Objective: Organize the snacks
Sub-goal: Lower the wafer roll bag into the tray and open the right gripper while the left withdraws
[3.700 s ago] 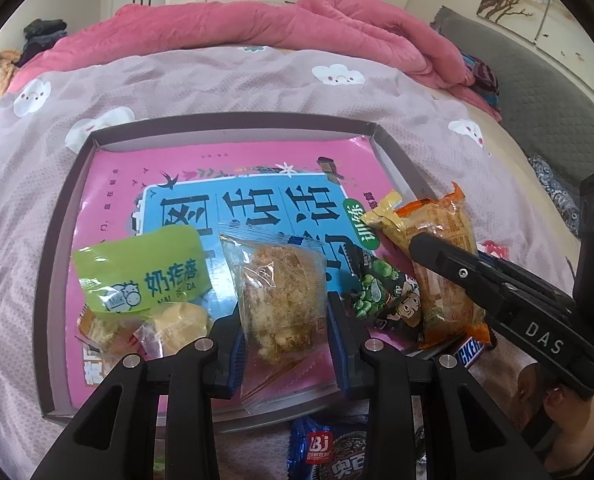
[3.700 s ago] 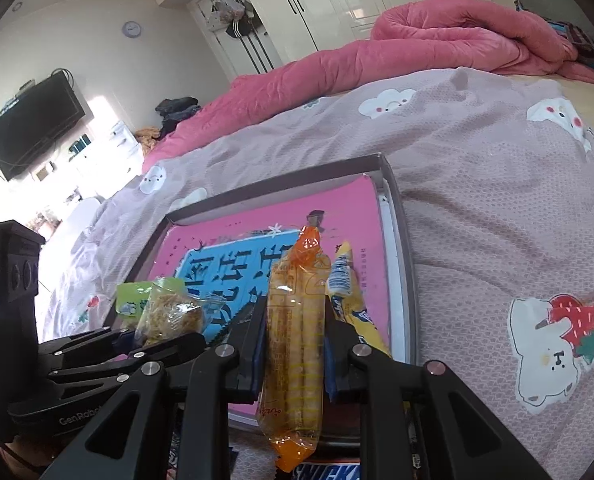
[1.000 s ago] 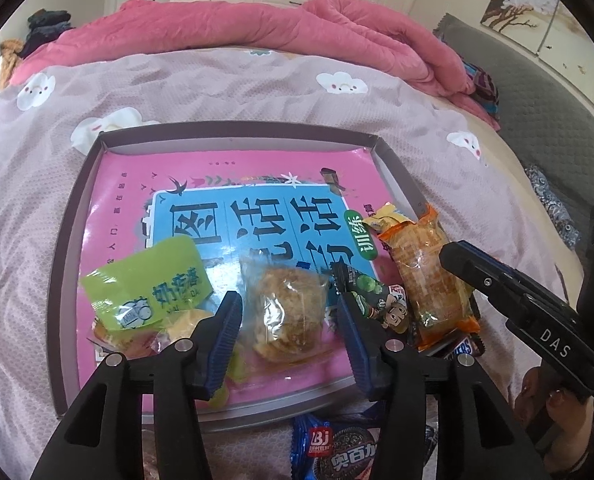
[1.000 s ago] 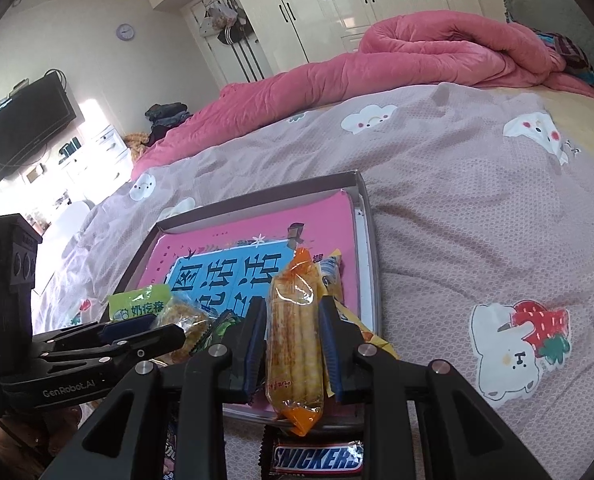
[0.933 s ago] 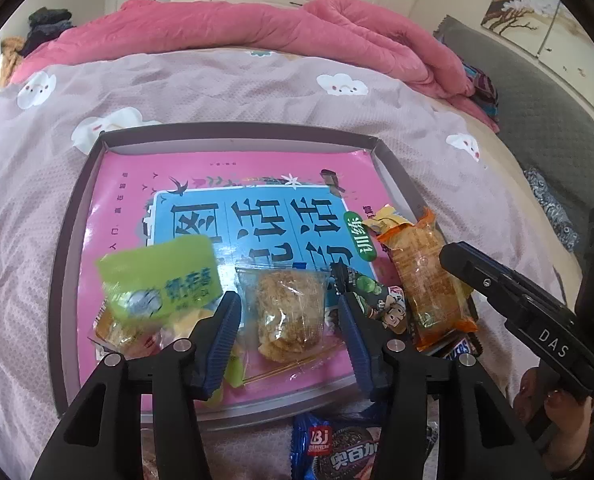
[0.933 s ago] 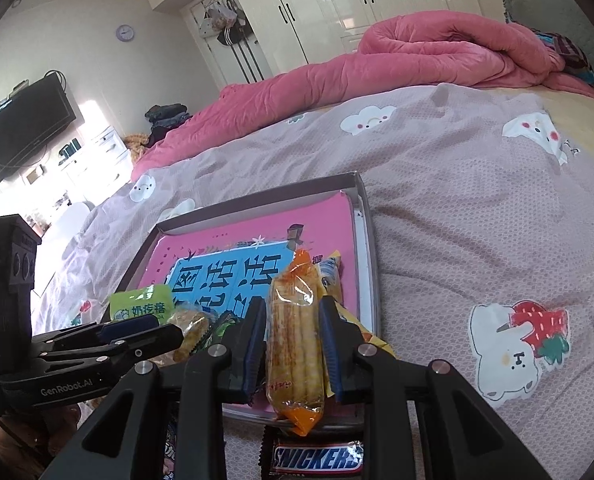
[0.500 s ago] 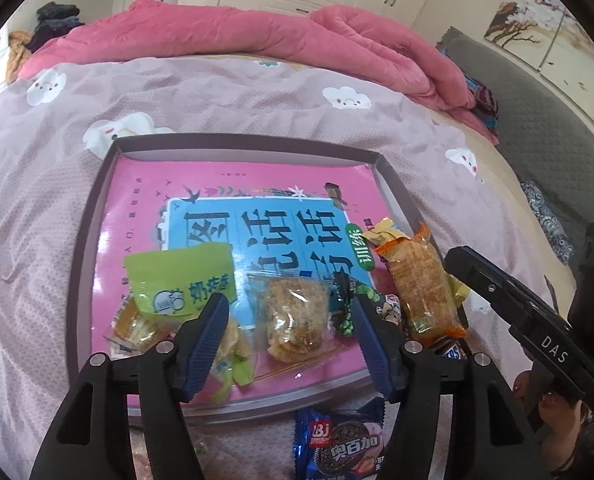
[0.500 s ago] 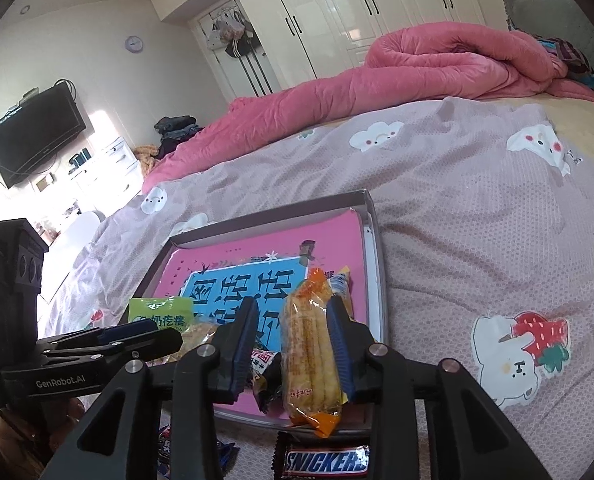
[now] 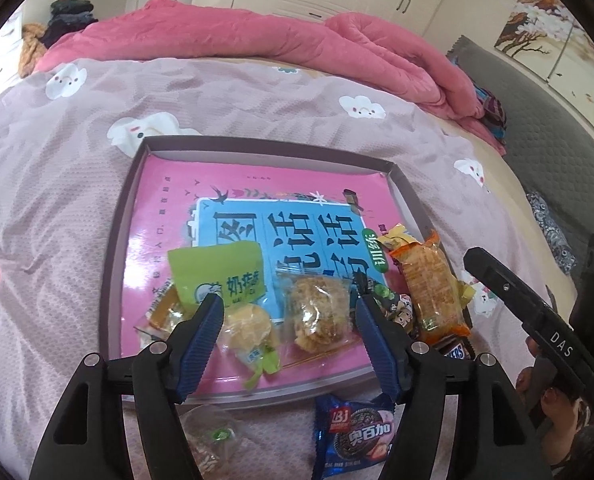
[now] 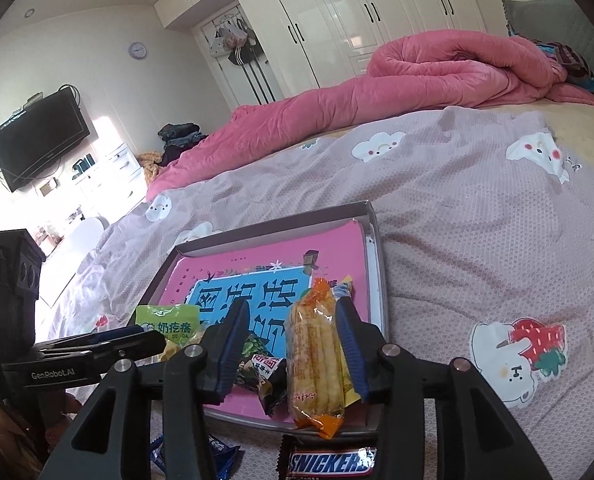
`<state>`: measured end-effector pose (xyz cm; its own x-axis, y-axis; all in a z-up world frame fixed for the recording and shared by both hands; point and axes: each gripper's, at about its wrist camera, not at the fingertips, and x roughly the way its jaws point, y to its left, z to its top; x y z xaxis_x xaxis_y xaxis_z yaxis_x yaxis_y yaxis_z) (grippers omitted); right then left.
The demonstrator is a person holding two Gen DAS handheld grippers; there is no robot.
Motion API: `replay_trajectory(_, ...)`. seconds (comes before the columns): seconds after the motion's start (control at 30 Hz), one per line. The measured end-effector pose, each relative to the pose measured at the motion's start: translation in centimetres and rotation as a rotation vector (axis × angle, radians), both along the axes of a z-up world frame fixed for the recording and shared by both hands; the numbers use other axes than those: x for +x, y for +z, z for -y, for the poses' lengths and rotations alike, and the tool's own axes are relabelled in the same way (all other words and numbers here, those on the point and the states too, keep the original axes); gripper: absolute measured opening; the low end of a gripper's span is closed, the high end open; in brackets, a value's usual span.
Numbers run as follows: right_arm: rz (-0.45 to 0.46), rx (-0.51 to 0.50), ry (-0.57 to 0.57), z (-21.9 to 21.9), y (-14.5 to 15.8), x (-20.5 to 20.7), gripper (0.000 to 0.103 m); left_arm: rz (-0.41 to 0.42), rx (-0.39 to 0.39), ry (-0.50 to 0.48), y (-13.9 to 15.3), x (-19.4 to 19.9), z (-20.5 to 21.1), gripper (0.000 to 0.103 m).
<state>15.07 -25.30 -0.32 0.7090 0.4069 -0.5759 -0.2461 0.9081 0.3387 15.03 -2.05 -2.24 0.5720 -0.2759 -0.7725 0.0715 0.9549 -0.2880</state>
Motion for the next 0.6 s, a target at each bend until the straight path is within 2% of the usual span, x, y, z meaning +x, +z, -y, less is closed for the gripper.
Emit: replay_trajectory(0.6,0.027,0.006,0.003,0.2,0.8,-1.0,0.055,0.017,-0.022,0.026,1.2,-1.2,-2.0,0.072)
